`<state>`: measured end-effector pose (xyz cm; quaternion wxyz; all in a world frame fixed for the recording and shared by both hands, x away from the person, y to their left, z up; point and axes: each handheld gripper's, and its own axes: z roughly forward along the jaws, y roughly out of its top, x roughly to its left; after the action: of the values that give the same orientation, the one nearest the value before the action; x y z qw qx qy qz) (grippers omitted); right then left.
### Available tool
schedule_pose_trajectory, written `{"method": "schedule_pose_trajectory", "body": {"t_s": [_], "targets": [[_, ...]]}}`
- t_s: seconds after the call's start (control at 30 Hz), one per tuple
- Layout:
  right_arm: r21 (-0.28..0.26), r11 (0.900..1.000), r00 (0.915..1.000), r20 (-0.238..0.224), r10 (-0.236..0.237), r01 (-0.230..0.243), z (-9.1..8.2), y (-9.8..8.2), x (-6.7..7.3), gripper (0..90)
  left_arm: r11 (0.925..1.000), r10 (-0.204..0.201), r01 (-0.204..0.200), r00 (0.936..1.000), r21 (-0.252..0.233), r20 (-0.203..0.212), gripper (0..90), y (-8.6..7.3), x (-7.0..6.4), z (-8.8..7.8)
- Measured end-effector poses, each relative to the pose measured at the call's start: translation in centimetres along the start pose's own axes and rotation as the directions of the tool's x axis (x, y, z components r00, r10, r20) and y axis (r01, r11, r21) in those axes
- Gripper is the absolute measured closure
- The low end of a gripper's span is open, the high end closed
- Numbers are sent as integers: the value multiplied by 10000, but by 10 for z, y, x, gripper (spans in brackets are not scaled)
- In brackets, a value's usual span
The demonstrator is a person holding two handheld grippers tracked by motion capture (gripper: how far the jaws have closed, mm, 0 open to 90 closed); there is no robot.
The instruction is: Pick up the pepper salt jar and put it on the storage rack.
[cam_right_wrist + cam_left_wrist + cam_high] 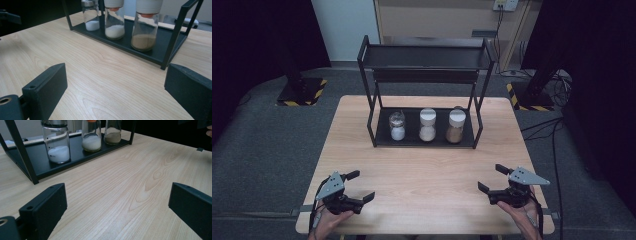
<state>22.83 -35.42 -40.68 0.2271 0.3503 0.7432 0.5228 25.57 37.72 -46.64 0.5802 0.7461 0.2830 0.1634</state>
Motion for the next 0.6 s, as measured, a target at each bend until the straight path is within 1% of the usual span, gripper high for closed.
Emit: {"method": "schedule_pose_trajectory", "body": {"t_s": [0.13,0.23,0.6], "targets": [[-3,9999,9999,-47,-118,118,1,-2,-1,49,10000,41,-41,10000,-24,29,9,0,0,0],[-5,10000,10000,-52,-42,42,1,-3,-2,48,10000,62,-61,10000,-22,61,9,0,0,0],[100,9999,9999,-108,-50,51,3,-3,-2,48,10000,72,-72,9999,-28,101,9,0,0,1]]}}
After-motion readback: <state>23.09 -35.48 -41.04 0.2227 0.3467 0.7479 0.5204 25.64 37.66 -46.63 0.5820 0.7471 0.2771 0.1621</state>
